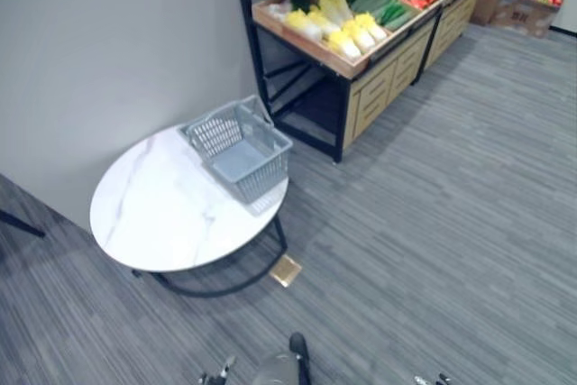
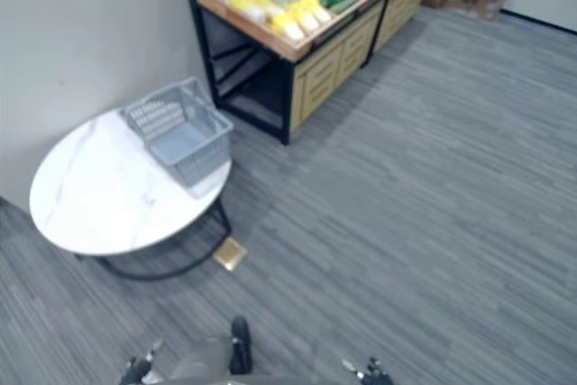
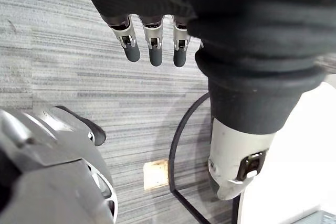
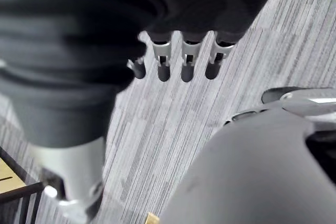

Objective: Pick vegetable in the basket

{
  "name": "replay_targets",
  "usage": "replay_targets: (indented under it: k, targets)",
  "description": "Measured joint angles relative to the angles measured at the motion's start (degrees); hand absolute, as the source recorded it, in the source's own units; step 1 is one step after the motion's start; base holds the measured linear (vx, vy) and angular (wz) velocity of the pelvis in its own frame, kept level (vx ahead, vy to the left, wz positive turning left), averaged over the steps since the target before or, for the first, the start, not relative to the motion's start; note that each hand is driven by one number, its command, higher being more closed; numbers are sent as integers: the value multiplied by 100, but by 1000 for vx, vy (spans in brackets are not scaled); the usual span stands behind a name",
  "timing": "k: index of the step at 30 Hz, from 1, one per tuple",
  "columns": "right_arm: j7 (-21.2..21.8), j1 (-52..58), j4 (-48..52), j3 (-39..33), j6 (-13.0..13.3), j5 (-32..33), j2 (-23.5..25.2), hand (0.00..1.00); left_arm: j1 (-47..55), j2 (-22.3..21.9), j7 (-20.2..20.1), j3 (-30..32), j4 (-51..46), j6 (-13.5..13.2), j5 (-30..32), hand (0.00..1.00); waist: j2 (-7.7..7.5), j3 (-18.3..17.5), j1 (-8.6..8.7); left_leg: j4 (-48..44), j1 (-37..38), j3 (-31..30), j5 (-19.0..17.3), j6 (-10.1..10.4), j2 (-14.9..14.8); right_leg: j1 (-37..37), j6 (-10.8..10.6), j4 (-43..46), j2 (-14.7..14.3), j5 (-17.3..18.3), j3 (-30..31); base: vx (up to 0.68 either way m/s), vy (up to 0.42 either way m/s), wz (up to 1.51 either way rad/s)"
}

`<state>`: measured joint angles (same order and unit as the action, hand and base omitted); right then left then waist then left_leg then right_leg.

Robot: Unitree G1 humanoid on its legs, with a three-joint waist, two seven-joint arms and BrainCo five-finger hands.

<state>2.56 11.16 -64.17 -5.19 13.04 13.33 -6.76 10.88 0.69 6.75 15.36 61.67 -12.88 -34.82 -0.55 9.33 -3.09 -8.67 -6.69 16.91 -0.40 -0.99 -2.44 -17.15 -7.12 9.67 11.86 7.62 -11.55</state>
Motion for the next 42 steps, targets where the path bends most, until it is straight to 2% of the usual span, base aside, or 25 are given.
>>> replay_targets:
  k: [2, 4, 5, 6, 7, 8, 9, 10, 11, 13, 15, 17, 20, 21, 22, 24, 26, 27, 28, 31, 34, 35, 37, 39, 42]
  targets:
    - [-61, 36, -9, -60, 0, 3, 4, 0, 34, 82, 36, -178, 92, 89, 6, 0, -4, -147, 69, 280, 209, -47, -12, -26, 194, 451, -23, 1072, 165, -19, 192, 153, 159, 24]
    - [-103, 0, -29, -161, 0, 24, 92, 0, 19, 282, 29, -352, 211, 156, 25, 0, -191, -194, 168, 505, 503, -193, -48, -87, 501, 1083, -65, 2624, 518, -200, 501, 193, 109, 44]
    - [-92, 2, -31, -178, -6, 43, 150, 0, 7, 416, 40, -459, 224, 199, 117, 0, -358, -141, 198, 711, 797, -302, -62, -104, 719, 1412, 47, 3544, 723, -776, 641, 289, 78, 60]
    - [-70, 23, -36, -188, -4, 44, 165, 0, -30, 423, 64, -588, 213, 218, 224, 0, -263, -123, 303, 909, 1092, -525, -77, -126, 812, 1644, 73, 4195, 778, -1454, 693, 302, 85, 64]
    - [-63, 11, -42, -232, -2, 41, 166, 0, -46, 431, 81, -627, 213, 222, 230, 0, -245, -123, 327, 911, 1160, -577, -107, -173, 824, 1834, 108, 4563, 766, -1214, 723, 280, 72, 59]
    - [-40, -18, -26, -223, -1, 28, 149, 0, -103, 446, 126, -683, 213, 235, 212, 0, -274, -78, 326, 828, 1212, -704, -189, -296, 835, 2266, 213, 5020, 715, -429, 629, 224, 41, 46]
    - [-36, -22, 12, -225, 28, 78, 177, 0, -160, 452, 164, -706, 218, 259, 181, 0, -208, -35, 339, 790, 1285, -835, -247, -373, 790, 2560, 242, 4895, 602, 220, 330, 198, 26, 45]
    - [-35, -27, 22, -223, 48, 107, 179, 0, -154, 451, 167, -706, 220, 280, 180, 0, -193, -22, 348, 773, 1303, -887, -279, -392, 743, 2646, 239, 4558, 522, 377, 150, 189, -4, 59]
    - [-46, -45, 24, -228, 123, 126, 227, 0, -167, 449, 148, -690, 216, 301, 177, 0, -178, -18, 400, 751, 1320, -1007, -341, -411, 669, 2741, 253, 3596, 361, 441, -121, 216, -37, 64]
    - [-72, -33, 28, -309, 168, 130, 282, 0, -196, 401, 104, -540, 204, 299, 127, 0, -185, 64, 436, 733, 1446, -1158, -457, -421, 598, 2793, 165, 2209, 185, 335, -230, 250, -75, 57]
    - [-77, -12, 44, -337, 258, 126, 285, 0, -162, 265, 46, -258, 197, 272, 121, 0, -134, 77, 427, 539, 1509, -1299, -763, -345, 418, 2798, 93, 512, -27, -179, -254, 302, -135, 43]
    - [-86, 4, 52, -336, 258, 112, 296, 0, -160, 195, 11, -76, 187, 209, 119, 0, -144, 83, 411, 371, 1537, -1429, -1022, -207, 321, 2800, 51, -347, -134, -542, -90, 406, -227, 35]
    - [-132, 55, 82, -325, 211, 114, 328, 0, -168, 125, -26, 169, 146, 199, 133, 0, -199, 70, 377, -33, 1623, -1759, -1599, 88, 246, 2641, 96, -598, -145, -555, 124, 483, -307, 48]
    - [-133, 51, 84, -326, 194, 117, 305, 0, -178, 88, -19, 206, 163, 208, 139, 0, -164, 74, 372, -108, 1651, -1810, -1702, 161, 163, 2599, 124, -566, -168, -855, 97, 522, -327, 69]
    - [-139, 59, 122, -325, 180, 120, 227, 0, -176, -60, -1, 303, 141, 213, 176, 0, -23, 41, 373, -179, 1742, -1930, -1755, 317, -72, 2654, 204, -48, -242, -1006, -124, 525, -307, 66]
    - [-146, 39, 124, -323, 129, 111, 182, 0, -170, -115, 51, 336, 103, 222, 200, 0, 44, 55, 361, -384, 1791, -1912, -1690, 411, -231, 2705, 427, 592, -277, -708, -290, 503, -300, 67]
    - [-187, 16, 125, -157, 104, 46, 117, 0, -172, -166, 77, 407, -24, 240, 199, 0, 13, 32, 279, -1286, 1439, -1879, -1474, 485, -374, 2576, 548, 956, -268, -261, -548, 457, -327, 58]
    - [-201, 19, 131, -95, 96, 58, 80, 0, -177, -226, 54, 478, -89, 238, 197, 0, 43, 31, 269, -2142, 1027, -1782, -1256, 637, -506, 2377, 623, 885, -311, -126, -727, 483, -328, 59]
    - [-205, 11, 137, -91, 97, 72, 62, 0, -182, -242, 33, 528, -128, 227, 199, 0, 47, 59, 263, -2981, 618, -1592, -1101, 752, -700, 2101, 680, 685, -372, -68, -882, 364, -228, 53]
    - [-204, 26, 136, -88, 105, 80, 43, 0, -198, -262, 51, 518, -133, 226, 200, 0, 48, 74, 260, -3507, 285, -957, -1152, 774, -921, 1510, 697, 350, -379, -57, -1094, 317, -155, 34]
    - [-201, 51, 146, -87, 150, 125, 38, 0, -236, -258, 103, 499, -135, 179, 210, 0, 52, 78, 255, -2829, 145, -73, -902, 557, -1146, 1118, 644, 170, -222, -24, -1377, 136, -32, 28]
    - [-198, 94, 217, -88, 169, 122, 26, 0, -238, -266, 103, 469, -132, 168, 229, 0, 104, 55, 262, -2148, 43, 240, -135, 360, -1271, 1039, 488, 171, -217, 72, -1472, 175, 64, 35]
    - [-203, 113, 281, -60, 207, 107, 72, 0, -256, -177, 96, 384, -119, 178, 238, 0, 72, -4, 279, -1634, 183, 290, -139, 340, -1021, 1074, 389, 198, -126, 60, -1418, 148, 92, 51]
    - [-224, 94, 272, -48, 227, 6, 94, 0, -275, -63, 84, 168, -115, 175, 240, 0, -42, 5, 271, -478, 568, 232, -114, 368, -691, 1136, 352, 59, -68, 39, -1419, 32, 142, 59]
    - [-326, 2, 248, -48, 263, -179, 76, 0, -280, 20, 94, -63, -78, 188, 240, 0, -26, 8, 272, 652, 810, 93, 143, 478, -527, 1321, 278, 21, -180, -4, -1479, -40, 75, 29]
